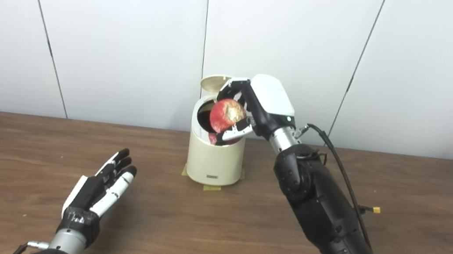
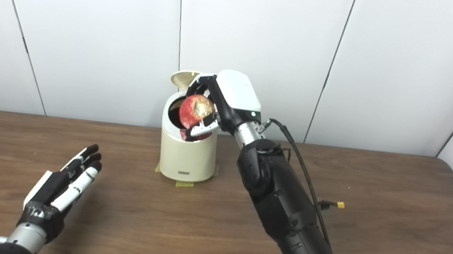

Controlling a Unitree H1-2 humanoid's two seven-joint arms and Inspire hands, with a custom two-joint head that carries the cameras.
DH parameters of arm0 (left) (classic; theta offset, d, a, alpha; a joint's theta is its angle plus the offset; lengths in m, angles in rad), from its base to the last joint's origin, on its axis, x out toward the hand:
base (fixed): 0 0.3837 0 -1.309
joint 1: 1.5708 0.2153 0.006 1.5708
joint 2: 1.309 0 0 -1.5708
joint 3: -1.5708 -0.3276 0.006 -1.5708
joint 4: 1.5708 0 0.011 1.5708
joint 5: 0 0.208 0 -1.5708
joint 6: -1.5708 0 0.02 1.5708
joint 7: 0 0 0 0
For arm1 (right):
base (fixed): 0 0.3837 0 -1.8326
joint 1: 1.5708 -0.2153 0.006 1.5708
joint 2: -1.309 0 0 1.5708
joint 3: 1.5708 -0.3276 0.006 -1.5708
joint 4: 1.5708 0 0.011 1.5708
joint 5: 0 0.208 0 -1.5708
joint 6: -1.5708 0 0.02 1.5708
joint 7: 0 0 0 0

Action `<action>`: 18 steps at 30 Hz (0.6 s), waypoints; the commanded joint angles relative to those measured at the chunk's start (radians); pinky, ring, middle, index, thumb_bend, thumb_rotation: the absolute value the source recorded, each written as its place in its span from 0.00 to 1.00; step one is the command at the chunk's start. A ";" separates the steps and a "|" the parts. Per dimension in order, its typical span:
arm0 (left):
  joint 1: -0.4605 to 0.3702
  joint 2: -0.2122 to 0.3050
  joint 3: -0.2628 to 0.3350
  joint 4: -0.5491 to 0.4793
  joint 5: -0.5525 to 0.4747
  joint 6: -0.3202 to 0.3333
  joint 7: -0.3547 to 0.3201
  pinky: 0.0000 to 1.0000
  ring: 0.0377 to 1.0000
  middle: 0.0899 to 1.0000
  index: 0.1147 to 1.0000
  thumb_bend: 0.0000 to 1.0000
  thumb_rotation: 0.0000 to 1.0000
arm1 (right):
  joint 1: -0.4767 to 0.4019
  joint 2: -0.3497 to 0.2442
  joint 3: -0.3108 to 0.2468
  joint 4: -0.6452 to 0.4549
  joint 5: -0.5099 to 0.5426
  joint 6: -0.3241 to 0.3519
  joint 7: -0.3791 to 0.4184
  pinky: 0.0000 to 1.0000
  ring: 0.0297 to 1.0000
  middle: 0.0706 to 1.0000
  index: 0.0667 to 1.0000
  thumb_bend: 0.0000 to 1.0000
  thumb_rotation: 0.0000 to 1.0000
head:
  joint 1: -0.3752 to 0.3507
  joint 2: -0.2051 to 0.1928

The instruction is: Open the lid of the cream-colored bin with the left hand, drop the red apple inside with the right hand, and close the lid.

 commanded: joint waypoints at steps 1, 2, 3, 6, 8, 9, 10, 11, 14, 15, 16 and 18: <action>-0.027 -0.002 0.001 -0.034 0.001 -0.035 0.007 1.00 0.96 0.96 0.97 0.43 0.52 | -0.071 -0.007 -0.007 -0.005 0.004 -0.018 -0.032 0.32 0.37 0.47 0.47 0.50 0.00 | -0.001 0.004; -0.026 -0.004 0.002 -0.035 0.000 -0.035 0.007 1.00 0.96 0.96 0.97 0.42 0.51 | -0.073 -0.008 -0.007 -0.001 0.008 -0.018 -0.035 0.32 0.37 0.47 0.47 0.50 0.00 | -0.002 0.005; -0.025 -0.004 0.002 -0.034 0.000 -0.036 0.007 1.00 0.96 0.96 0.97 0.42 0.50 | -0.074 -0.008 -0.008 0.003 0.011 -0.019 -0.038 0.32 0.37 0.47 0.47 0.50 0.00 | -0.003 0.006; -0.024 -0.003 0.001 -0.033 0.003 -0.036 0.007 0.99 0.96 0.97 0.97 0.42 0.51 | -0.075 -0.009 -0.011 0.007 0.017 -0.018 -0.043 0.33 0.37 0.47 0.47 0.50 0.00 | -0.003 0.008; -0.023 -0.004 0.000 -0.033 0.004 -0.034 0.008 1.00 0.97 0.97 0.97 0.42 0.50 | -0.076 -0.010 -0.011 0.010 0.022 -0.021 -0.048 0.34 0.37 0.46 0.47 0.50 0.00 | -0.002 0.010; -0.023 -0.005 0.000 -0.033 0.005 -0.034 0.009 1.00 0.96 0.97 0.96 0.43 0.51 | -0.076 -0.011 -0.010 0.012 0.024 -0.022 -0.049 0.34 0.37 0.46 0.47 0.50 0.00 | -0.002 0.010; -0.022 -0.005 -0.002 -0.032 0.007 -0.035 0.008 0.99 0.96 0.96 0.96 0.43 0.51 | -0.077 -0.011 -0.009 0.013 0.026 -0.023 -0.050 0.34 0.38 0.46 0.47 0.50 0.00 | 0.001 0.011; -0.021 -0.004 -0.003 -0.031 0.010 -0.036 0.009 0.98 0.96 0.96 0.96 0.44 0.51 | -0.076 -0.011 -0.009 0.011 0.027 -0.020 -0.050 0.34 0.38 0.46 0.47 0.50 0.00 | 0.001 0.011; -0.021 -0.002 -0.005 -0.030 0.012 -0.040 0.007 0.98 0.96 0.96 0.97 0.44 0.53 | -0.074 -0.010 -0.010 0.008 0.033 -0.019 -0.051 0.36 0.37 0.46 0.48 0.50 0.00 | 0.009 0.014; -0.021 -0.002 -0.005 -0.031 0.011 -0.038 0.007 0.98 0.96 0.96 0.97 0.44 0.53 | -0.074 -0.008 -0.010 0.008 0.035 -0.019 -0.050 0.36 0.37 0.46 0.49 0.50 0.00 | 0.009 0.016; -0.021 -0.001 -0.005 -0.032 0.014 -0.036 0.008 0.98 0.96 0.96 0.97 0.44 0.52 | -0.075 -0.006 -0.009 0.006 0.033 -0.012 -0.047 0.36 0.37 0.46 0.51 0.50 0.00 | 0.009 0.016; -0.021 0.003 -0.008 -0.033 0.018 -0.034 0.007 0.98 0.96 0.97 0.97 0.45 0.53 | -0.076 -0.002 -0.004 -0.002 0.024 0.020 -0.026 0.37 0.38 0.46 0.53 0.50 0.00 | 0.010 0.018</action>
